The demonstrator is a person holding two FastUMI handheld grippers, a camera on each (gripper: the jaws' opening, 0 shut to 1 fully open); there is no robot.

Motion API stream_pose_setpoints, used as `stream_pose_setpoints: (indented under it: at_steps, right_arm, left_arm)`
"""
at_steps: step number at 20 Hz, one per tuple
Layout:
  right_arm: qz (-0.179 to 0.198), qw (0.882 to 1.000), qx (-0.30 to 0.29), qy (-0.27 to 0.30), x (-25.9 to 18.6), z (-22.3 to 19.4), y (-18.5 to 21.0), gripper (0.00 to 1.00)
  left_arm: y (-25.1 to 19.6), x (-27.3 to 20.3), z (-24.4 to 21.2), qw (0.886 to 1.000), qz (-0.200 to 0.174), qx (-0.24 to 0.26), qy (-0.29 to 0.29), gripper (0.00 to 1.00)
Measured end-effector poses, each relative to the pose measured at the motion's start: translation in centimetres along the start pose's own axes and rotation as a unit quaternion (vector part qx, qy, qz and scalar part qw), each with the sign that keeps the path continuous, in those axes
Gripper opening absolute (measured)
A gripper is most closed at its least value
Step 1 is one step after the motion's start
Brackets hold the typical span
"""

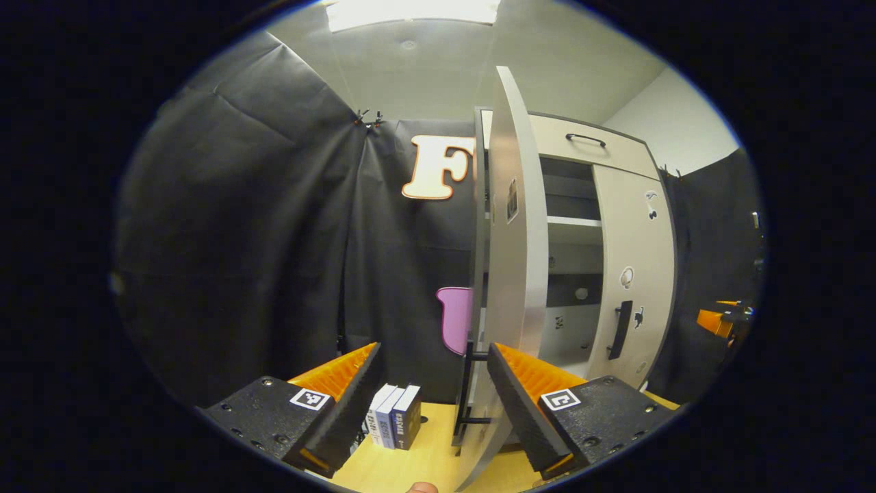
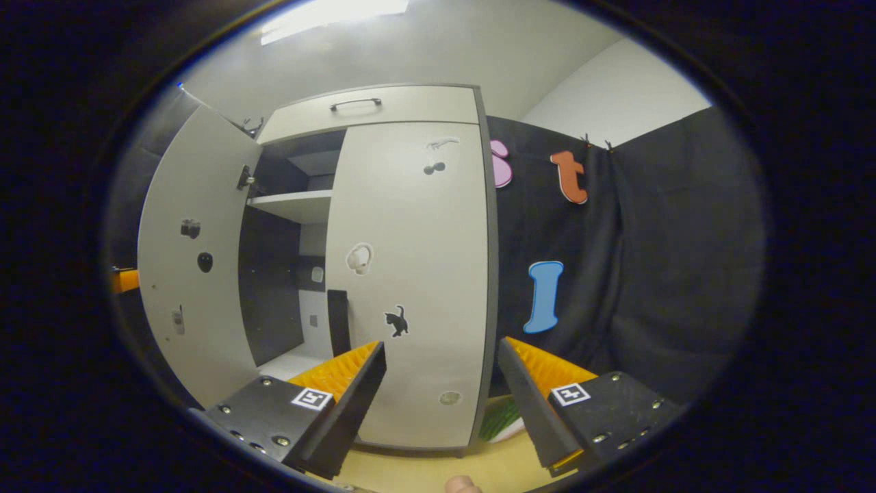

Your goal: Grasp the bottle in the cabinet with the left hand and place it on the coaster, then close the right door with the right hand and the left door with the left hand.

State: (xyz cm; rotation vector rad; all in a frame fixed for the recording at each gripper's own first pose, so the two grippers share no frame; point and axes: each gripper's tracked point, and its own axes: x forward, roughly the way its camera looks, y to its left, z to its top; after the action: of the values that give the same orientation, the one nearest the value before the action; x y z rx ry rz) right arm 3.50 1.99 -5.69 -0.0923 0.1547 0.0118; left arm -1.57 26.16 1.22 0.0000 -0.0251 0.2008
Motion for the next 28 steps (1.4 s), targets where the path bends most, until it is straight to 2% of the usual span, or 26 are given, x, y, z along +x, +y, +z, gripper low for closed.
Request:
stream_pose_setpoints:
  at_steps: [1,2,3,4,8,14,15,16,17,18,22,23,24,25,27,28]
  right_arm:
    - [-0.007,1.0,0.003,0.004,-0.3,-0.3,-0.5,1.0]
    - [-0.012,1.0,0.007,0.008,-0.6,-0.6,-0.8,1.0]
    - [-0.015,1.0,0.011,0.012,-0.8,-0.8,-1.0,1.0]
    - [-0.017,1.0,0.014,0.014,-0.9,-0.8,-1.1,0.97]
    - [-0.018,1.0,0.018,0.013,-1.4,-0.6,-1.3,1.0]
    - [-0.018,1.0,0.013,0.008,-1.9,0.4,-1.9,1.0]
    - [-0.022,1.0,0.012,0.007,-2.1,0.5,-2.3,1.0]
    - [-0.027,1.0,0.011,0.006,-2.3,0.6,-2.8,1.0]
    - [-0.033,0.999,0.01,0.005,-2.5,0.7,-3.4,0.97]
    - [-0.039,0.999,0.011,0.005,-2.6,0.7,-3.9,1.0]
    - [-0.059,0.998,0.016,0.007,-3.5,0.6,-5.8,1.0]
    - [-0.064,0.998,0.015,0.007,-3.8,0.5,-6.2,1.0]
    - [-0.068,0.998,0.014,0.007,-3.9,0.5,-6.5,1.0]
    - [-0.073,0.997,0.012,0.007,-4.1,0.4,-7.0,1.0]
    - [-0.086,0.996,0.008,0.007,-4.5,0.3,-7.9,1.0]
    - [-0.092,0.996,0.008,0.008,-4.7,0.3,-8.4,1.0]
  left_arm:
    - [-0.3,0.1,0.0,1.0,-0.011,0.002,0.002,0.94]
    - [-0.5,0.2,0.0,1.0,-0.024,0.004,0.004,0.9]
    - [-0.9,0.3,0.0,0.999,-0.033,0.008,0.007,0.94]
    - [-1.1,0.3,0.0,0.999,-0.042,0.013,0.008,0.94]
    - [-2.3,0.4,0.1,0.998,-0.063,0.018,0.006,0.94]
    - [-7.7,1.2,-0.6,0.99,-0.135,-0.029,0.009,0.94]
    - [-8.7,1.5,-0.8,0.989,-0.144,-0.035,0.009,0.99]
    - [-9.2,1.8,-1.0,0.988,-0.148,-0.034,0.013,0.99]
    - [-9.9,1.9,-1.1,0.987,-0.156,-0.035,0.01,0.94]
    - [-10.7,2.2,-1.0,0.986,-0.163,-0.038,0.008,0.94]
    - [-13.3,3.1,-1.6,0.98,-0.191,-0.049,0.016,0.94]
    - [-14.2,3.5,-1.6,0.979,-0.196,-0.05,0.015,0.89]
    - [-15.1,3.9,-1.8,0.979,-0.199,-0.05,0.017,0.94]
    - [-15.5,4.4,-1.9,0.979,-0.198,-0.048,0.019,0.89]
    - [-16.4,5.1,-2.2,0.978,-0.201,-0.052,0.023,1.0]
    - [-17.2,6.0,-2.6,0.977,-0.205,-0.058,0.027,1.0]
